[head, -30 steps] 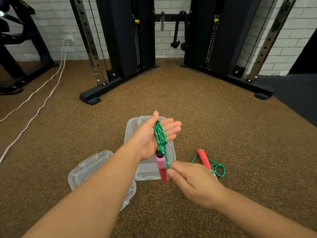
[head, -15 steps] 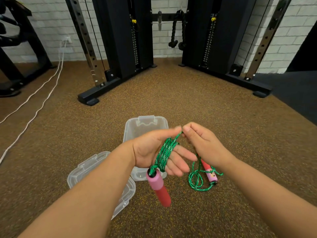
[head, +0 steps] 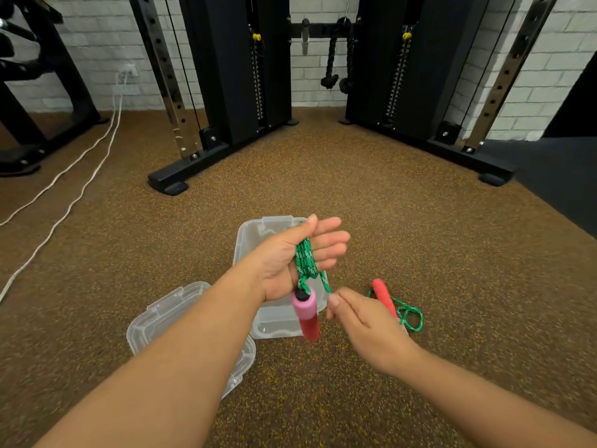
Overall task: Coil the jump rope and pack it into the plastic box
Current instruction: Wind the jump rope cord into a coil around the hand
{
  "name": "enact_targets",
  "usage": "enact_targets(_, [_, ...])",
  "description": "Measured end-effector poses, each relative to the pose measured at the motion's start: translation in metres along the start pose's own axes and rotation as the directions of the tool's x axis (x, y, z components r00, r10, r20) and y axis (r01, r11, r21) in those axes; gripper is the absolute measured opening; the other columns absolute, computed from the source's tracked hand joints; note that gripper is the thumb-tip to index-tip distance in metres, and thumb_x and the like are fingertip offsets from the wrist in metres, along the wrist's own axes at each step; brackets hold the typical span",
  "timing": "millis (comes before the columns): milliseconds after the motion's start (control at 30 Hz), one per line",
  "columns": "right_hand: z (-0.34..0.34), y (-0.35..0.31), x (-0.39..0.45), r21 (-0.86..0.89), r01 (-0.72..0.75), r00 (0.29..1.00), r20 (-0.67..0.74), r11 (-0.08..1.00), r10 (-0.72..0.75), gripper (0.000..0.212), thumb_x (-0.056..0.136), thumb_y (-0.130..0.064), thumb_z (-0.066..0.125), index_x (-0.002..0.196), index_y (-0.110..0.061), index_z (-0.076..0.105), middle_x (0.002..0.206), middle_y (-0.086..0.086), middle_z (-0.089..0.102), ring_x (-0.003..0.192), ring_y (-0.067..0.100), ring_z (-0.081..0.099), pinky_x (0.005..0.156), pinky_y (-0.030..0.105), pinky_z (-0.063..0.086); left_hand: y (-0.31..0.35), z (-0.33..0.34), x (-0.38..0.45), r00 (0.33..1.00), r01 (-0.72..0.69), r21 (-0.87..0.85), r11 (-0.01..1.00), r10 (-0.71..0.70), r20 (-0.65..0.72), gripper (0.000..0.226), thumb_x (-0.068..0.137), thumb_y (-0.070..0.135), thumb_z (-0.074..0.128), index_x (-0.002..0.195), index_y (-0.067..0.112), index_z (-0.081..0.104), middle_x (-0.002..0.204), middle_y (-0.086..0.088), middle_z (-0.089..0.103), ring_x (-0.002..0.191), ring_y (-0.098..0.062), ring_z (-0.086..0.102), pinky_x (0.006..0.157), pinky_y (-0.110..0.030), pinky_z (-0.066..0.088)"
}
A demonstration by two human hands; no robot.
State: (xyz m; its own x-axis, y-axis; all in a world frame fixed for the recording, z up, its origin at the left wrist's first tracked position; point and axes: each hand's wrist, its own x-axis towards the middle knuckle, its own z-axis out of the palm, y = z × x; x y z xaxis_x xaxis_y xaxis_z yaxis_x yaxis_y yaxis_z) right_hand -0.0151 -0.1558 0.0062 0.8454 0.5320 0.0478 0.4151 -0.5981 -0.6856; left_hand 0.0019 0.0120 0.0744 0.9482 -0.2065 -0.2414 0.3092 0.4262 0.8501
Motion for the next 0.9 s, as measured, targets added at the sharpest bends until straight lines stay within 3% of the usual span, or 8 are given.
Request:
enact_targets(133, [-0.013, -0.010, -0.012, -0.135, 0.208, 0.978, 0.060, 0.969, -0.201, 0.044, 0.093, -0.054, 0.026, 0.086, -0.021, 0.055, 0.071, -0.009, 0.061, 0.077, 0.012, 0.061, 0.087, 0.038, 0.035, -0.001, -0.001, 0.005, 0.995, -0.025, 0.060, 0.998, 0.031, -0.095, 0.047, 0.097, 0.040, 0.037, 0.127, 0.008, 0.054, 0.106, -0.007, 0.072, 0.089, -0.012, 0.072, 0.082, -0.024, 0.056])
enact_targets(233, [-0.030, -0.023, -0.009, -0.052, 0.327, 0.945, 0.028, 0.943, -0.326, 0.041, 0.091, -0.054, 0.029, 0.081, -0.021, 0.052, 0.067, -0.011, 0.056, 0.066, 0.011, 0.055, 0.072, 0.040, 0.047, 0.001, 0.000, 0.003, 0.990, 0.105, 0.125, 0.987, -0.093, -0.103, 0.080, 0.091, 0.065, 0.016, 0.121, 0.004, 0.059, 0.111, -0.016, 0.070, 0.102, -0.023, 0.069, 0.090, -0.033, 0.053])
enact_targets(300, [-0.041, -0.030, 0.000, 0.018, 0.371, 0.928, -0.033, 0.928, -0.371, 0.031, 0.093, -0.047, 0.036, 0.082, -0.024, 0.054, 0.072, -0.011, 0.061, 0.068, 0.010, 0.057, 0.067, 0.039, 0.049, 0.002, 0.001, 0.000, 0.983, 0.177, 0.164, 0.970, -0.168, -0.067, 0.099, 0.083, 0.076, 0.007, 0.113, 0.000, 0.064, 0.101, -0.020, 0.072, 0.095, -0.028, 0.070, 0.083, -0.036, 0.054])
enact_targets(433, [-0.062, -0.031, 0.019, 0.178, 0.343, 0.935, -0.159, 0.922, -0.317, 0.020, 0.092, -0.027, 0.045, 0.079, -0.020, 0.058, 0.073, -0.003, 0.066, 0.071, 0.004, 0.062, 0.067, 0.023, 0.048, 0.002, 0.005, -0.005, 0.971, 0.218, 0.250, 0.943, -0.235, 0.036, 0.107, 0.075, 0.082, 0.000, 0.077, 0.002, 0.071, 0.071, -0.017, 0.069, 0.063, -0.026, 0.066, 0.068, -0.032, 0.049])
enact_targets(533, [-0.069, -0.026, 0.028, 0.145, 0.322, 0.936, -0.199, 0.936, -0.291, 0.021, 0.091, -0.033, 0.046, 0.079, -0.021, 0.057, 0.072, -0.004, 0.064, 0.070, 0.011, 0.059, 0.069, 0.028, 0.047, 0.002, 0.002, -0.006, 0.948, 0.256, 0.278, 0.926, -0.296, 0.114, 0.115, 0.071, 0.085, -0.002, 0.096, -0.002, 0.069, 0.081, -0.023, 0.072, 0.071, -0.031, 0.070, 0.069, -0.034, 0.051])
enact_targets(633, [-0.068, -0.022, 0.033, 0.128, 0.300, 0.939, -0.216, 0.945, -0.269, 0.026, 0.088, -0.044, 0.043, 0.080, -0.023, 0.056, 0.073, 0.015, 0.062, 0.069, 0.027, 0.055, 0.068, 0.038, 0.045, 0.002, -0.001, -0.007, 0.915, 0.294, 0.324, 0.899, -0.363, 0.178, 0.120, 0.067, 0.087, -0.003, 0.105, -0.004, 0.065, 0.085, -0.025, 0.071, 0.073, -0.032, 0.070, 0.070, -0.035, 0.050])
enact_targets(733, [-0.066, -0.020, 0.036, 0.114, 0.281, 0.944, -0.209, 0.953, -0.253, 0.021, 0.091, -0.042, 0.046, 0.080, -0.026, 0.055, 0.070, 0.012, 0.059, 0.066, 0.022, 0.051, 0.068, 0.041, 0.043, 0.000, 0.000, -0.008, 0.873, 0.323, 0.397, 0.859, -0.433, 0.225, 0.112, 0.071, 0.085, 0.004, 0.107, -0.002, 0.065, 0.084, -0.019, 0.073, 0.070, -0.027, 0.071, 0.067, -0.031, 0.052])
enact_targets(900, [-0.055, -0.011, 0.044, 0.273, 0.195, 0.964, -0.233, 0.942, -0.132, 0.024, 0.096, -0.031, 0.049, 0.078, -0.019, 0.058, 0.072, 0.000, 0.057, 0.070, 0.009, 0.049, 0.069, 0.033, 0.042, 0.003, 0.006, -0.019, 0.841, 0.273, 0.404, 0.873, -0.420, 0.339, 0.044, 0.088, 0.038, 0.041, 0.106, 0.010, 0.069, 0.074, -0.004, 0.076, 0.062, -0.012, 0.071, 0.063, -0.020, 0.055])
